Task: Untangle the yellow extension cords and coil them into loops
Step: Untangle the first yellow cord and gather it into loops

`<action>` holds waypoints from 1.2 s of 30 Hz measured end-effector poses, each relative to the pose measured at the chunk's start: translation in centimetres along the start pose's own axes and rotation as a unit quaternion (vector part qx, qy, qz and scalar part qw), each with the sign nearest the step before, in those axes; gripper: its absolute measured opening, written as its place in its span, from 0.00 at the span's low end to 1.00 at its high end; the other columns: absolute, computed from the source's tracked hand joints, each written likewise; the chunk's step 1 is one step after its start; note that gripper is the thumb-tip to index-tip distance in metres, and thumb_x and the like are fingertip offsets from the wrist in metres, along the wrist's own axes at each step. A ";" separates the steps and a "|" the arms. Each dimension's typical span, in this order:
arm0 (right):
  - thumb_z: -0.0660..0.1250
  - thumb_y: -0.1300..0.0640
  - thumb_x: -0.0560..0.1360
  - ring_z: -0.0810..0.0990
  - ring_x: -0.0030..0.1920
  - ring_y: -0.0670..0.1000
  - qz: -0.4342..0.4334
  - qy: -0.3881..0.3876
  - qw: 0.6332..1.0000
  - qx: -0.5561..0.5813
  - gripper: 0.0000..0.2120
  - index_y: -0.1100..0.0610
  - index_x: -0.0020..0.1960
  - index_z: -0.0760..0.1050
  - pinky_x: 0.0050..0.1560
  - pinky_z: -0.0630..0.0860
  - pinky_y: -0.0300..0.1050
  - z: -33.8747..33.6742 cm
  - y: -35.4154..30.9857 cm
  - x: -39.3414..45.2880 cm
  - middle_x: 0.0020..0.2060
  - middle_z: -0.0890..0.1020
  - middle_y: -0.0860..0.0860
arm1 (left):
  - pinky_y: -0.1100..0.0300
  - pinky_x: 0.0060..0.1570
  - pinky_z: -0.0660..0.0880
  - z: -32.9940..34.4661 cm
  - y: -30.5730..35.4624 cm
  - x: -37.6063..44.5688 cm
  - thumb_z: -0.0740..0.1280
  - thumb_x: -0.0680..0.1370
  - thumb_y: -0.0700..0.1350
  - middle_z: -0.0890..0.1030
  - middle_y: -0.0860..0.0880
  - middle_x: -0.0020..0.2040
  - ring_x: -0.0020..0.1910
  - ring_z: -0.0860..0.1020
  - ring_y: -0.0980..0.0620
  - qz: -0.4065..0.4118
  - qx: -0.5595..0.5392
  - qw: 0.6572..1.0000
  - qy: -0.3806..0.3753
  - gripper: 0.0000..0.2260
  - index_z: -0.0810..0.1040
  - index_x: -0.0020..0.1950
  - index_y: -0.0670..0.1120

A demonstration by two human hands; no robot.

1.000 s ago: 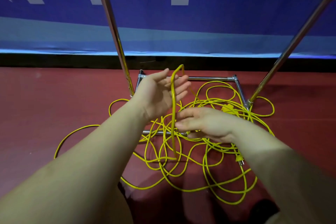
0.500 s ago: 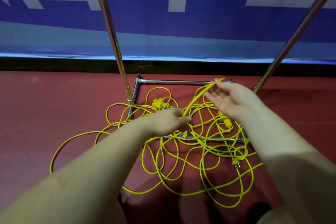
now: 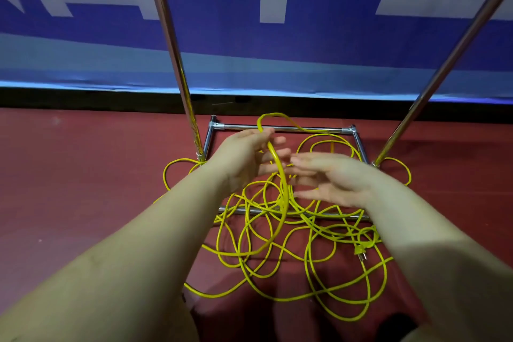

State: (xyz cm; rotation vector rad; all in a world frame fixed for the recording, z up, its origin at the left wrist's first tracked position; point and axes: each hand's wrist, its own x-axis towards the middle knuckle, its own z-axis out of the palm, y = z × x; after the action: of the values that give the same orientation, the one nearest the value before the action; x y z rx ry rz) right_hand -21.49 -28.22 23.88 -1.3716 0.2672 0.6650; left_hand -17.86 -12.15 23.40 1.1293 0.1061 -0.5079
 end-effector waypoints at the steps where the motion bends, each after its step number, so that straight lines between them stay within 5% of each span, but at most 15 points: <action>1: 0.66 0.57 0.71 0.79 0.50 0.50 0.007 -0.031 0.999 -0.029 0.07 0.54 0.49 0.76 0.57 0.73 0.50 0.3 0.3 -0.1 0.45 0.81 0.49 | 0.58 0.32 0.80 0.0 0.1 0.1 0.58 0.81 0.41 0.81 0.46 0.43 0.35 0.83 0.52 -0.001 -0.033 0.999 0.009 0.05 0.73 0.49 0.43; 4: 0.62 0.63 0.76 0.82 0.45 0.47 -0.001 -0.076 0.993 -0.086 0.06 0.55 0.49 0.74 0.57 0.74 0.48 0.9 0.7 -0.2 0.41 0.82 0.49 | 0.57 0.40 0.81 -0.3 0.5 0.5 0.57 0.81 0.40 0.81 0.46 0.46 0.40 0.83 0.51 -0.001 -0.091 0.996 0.019 0.06 0.73 0.49 0.43; 6: 0.60 0.66 0.77 0.83 0.39 0.46 -0.035 -0.061 0.996 -0.061 0.08 0.56 0.48 0.74 0.47 0.79 0.45 0.7 0.2 -0.2 0.36 0.81 0.48 | 0.54 0.48 0.79 -0.5 0.3 0.7 0.58 0.81 0.42 0.80 0.46 0.47 0.46 0.81 0.49 -0.001 -0.061 0.998 0.014 0.05 0.73 0.50 0.44; 9: 0.59 0.65 0.77 0.83 0.35 0.43 -0.097 0.014 0.995 0.027 0.08 0.56 0.48 0.74 0.35 0.81 0.41 -0.3 -1.0 -0.1 0.31 0.82 0.46 | 0.54 0.51 0.74 -0.4 -0.6 0.4 0.60 0.80 0.46 0.80 0.47 0.48 0.49 0.79 0.47 -0.023 0.125 0.992 -0.014 0.09 0.73 0.59 0.44; 12: 0.59 0.64 0.78 0.83 0.32 0.43 -0.140 0.108 0.973 0.146 0.06 0.57 0.45 0.72 0.31 0.80 0.40 -1.9 -1.7 0.2 0.27 0.81 0.46 | 0.62 0.42 0.72 0.0 -1.9 -0.5 0.59 0.81 0.49 0.80 0.49 0.43 0.38 0.78 0.56 -0.007 0.399 0.913 -0.084 0.09 0.76 0.51 0.45; 14: 0.58 0.64 0.79 0.82 0.30 0.43 -0.149 0.154 0.957 0.195 0.07 0.57 0.44 0.71 0.30 0.80 0.39 -2.6 -1.9 0.4 0.25 0.80 0.47 | 0.61 0.42 0.72 0.1 -2.2 -0.7 0.57 0.82 0.49 0.80 0.50 0.41 0.36 0.78 0.58 0.007 0.461 0.881 -0.108 0.11 0.75 0.46 0.46; 18: 0.58 0.62 0.79 0.82 0.29 0.44 -0.165 0.195 0.931 0.262 0.06 0.58 0.43 0.69 0.26 0.77 0.37 -3.4 -2.1 0.6 0.24 0.81 0.48 | 0.50 0.44 0.73 -0.2 -2.1 -0.2 0.59 0.81 0.41 0.81 0.49 0.43 0.43 0.78 0.50 0.046 0.459 0.880 -0.110 0.07 0.74 0.45 0.48; 20: 0.59 0.60 0.79 0.84 0.36 0.49 -0.163 0.181 0.935 0.256 0.04 0.58 0.47 0.71 0.31 0.80 0.41 -3.2 -2.1 0.5 0.32 0.83 0.52 | 0.48 0.47 0.74 -0.1 -2.2 -0.1 0.58 0.81 0.37 0.80 0.50 0.41 0.43 0.78 0.48 0.049 0.418 0.902 -0.095 0.08 0.74 0.46 0.47; 23: 0.62 0.57 0.77 0.79 0.51 0.55 -0.088 0.128 0.980 0.122 0.07 0.57 0.55 0.72 0.46 0.80 0.50 -2.2 -1.3 0.3 0.52 0.79 0.57 | 0.56 0.40 0.77 0.5 -1.4 -0.1 0.56 0.82 0.38 0.79 0.48 0.41 0.38 0.80 0.52 0.034 0.244 0.969 -0.035 0.08 0.73 0.47 0.45; 26: 0.65 0.56 0.75 0.76 0.54 0.50 -0.016 0.034 0.995 -0.088 0.09 0.52 0.55 0.74 0.60 0.72 0.51 -0.6 0.2 0.0 0.51 0.79 0.50 | 0.61 0.34 0.79 0.3 -0.4 0.2 0.57 0.81 0.38 0.79 0.48 0.42 0.34 0.82 0.56 0.037 0.037 0.999 0.012 0.07 0.73 0.47 0.43; 29: 0.63 0.57 0.77 0.75 0.52 0.45 -0.007 -0.041 0.982 -0.184 0.06 0.51 0.53 0.74 0.58 0.72 0.43 0.6 1.1 0.1 0.51 0.80 0.47 | 0.62 0.34 0.80 -0.2 0.1 0.6 0.58 0.81 0.39 0.79 0.47 0.44 0.35 0.83 0.56 0.052 -0.068 0.995 0.042 0.03 0.71 0.50 0.42; 33: 0.60 0.63 0.78 0.79 0.43 0.45 -0.077 -0.005 0.990 -0.120 0.08 0.52 0.48 0.75 0.51 0.76 0.42 0.1 0.4 0.3 0.43 0.82 0.48 | 0.57 0.40 0.80 -0.5 0.0 0.7 0.59 0.81 0.39 0.80 0.46 0.44 0.39 0.82 0.51 0.033 -0.033 0.999 0.025 0.03 0.71 0.50 0.43; 36: 0.58 0.65 0.78 0.82 0.36 0.45 -0.135 0.055 0.989 0.037 0.09 0.54 0.48 0.75 0.41 0.81 0.44 -1.0 -0.8 0.3 0.35 0.83 0.48 | 0.57 0.47 0.76 -0.5 -1.3 0.5 0.61 0.80 0.41 0.79 0.49 0.42 0.42 0.78 0.51 0.009 0.172 0.985 -0.009 0.03 0.74 0.51 0.46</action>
State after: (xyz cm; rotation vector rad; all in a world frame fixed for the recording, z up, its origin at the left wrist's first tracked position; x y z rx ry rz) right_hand -20.63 -29.12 24.19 -1.3449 0.1879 0.3523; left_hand -17.86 -12.30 21.89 1.4615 -0.0084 -0.5332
